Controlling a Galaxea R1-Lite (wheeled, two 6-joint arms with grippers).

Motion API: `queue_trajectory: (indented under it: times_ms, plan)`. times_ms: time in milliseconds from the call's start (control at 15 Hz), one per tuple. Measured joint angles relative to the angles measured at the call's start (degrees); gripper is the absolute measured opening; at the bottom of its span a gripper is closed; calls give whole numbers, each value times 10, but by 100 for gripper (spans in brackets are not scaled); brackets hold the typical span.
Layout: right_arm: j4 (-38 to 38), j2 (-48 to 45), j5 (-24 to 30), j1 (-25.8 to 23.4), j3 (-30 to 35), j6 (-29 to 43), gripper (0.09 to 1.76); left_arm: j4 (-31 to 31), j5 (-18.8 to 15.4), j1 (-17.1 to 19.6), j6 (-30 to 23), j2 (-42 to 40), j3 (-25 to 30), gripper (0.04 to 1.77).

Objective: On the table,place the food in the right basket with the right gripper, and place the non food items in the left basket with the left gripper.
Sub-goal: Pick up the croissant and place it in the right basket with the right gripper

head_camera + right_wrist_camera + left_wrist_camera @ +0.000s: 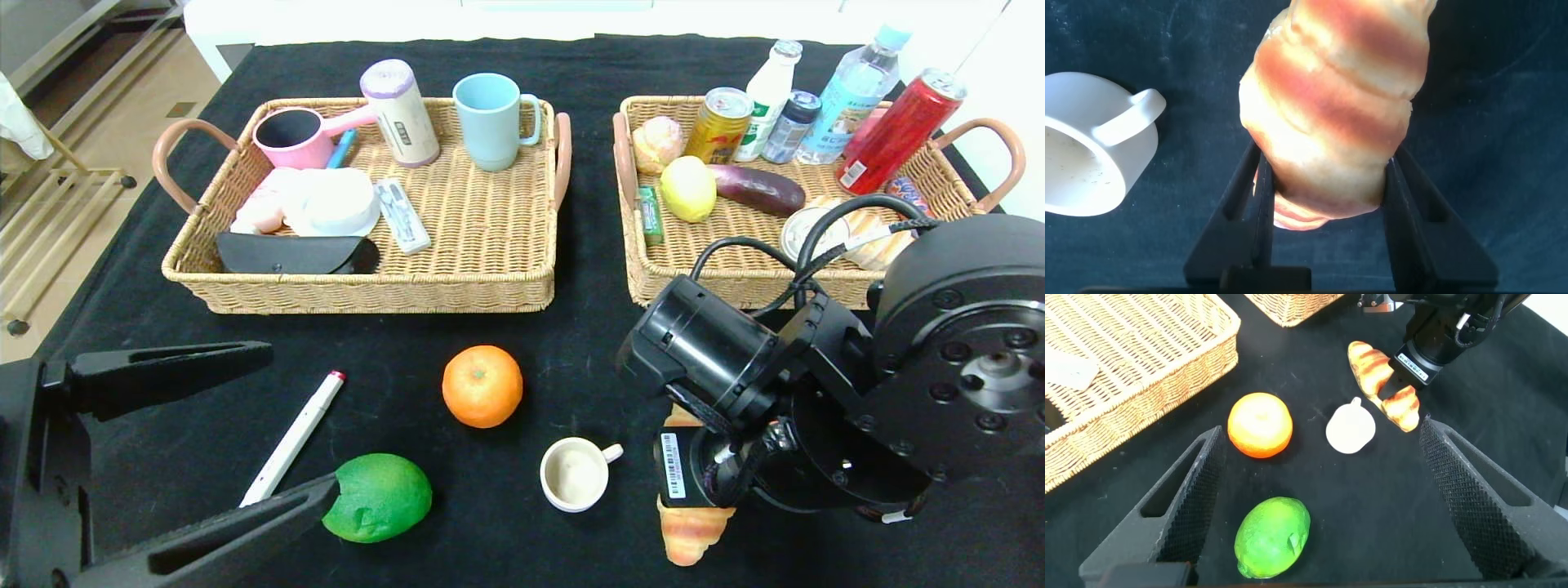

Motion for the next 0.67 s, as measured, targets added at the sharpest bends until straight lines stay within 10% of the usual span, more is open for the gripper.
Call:
queue_trajectory:
  times_ms: [667]
  plan:
    - [6,-34,-2,17,-6,-19,82,-2,0,0,0,-1,0,172]
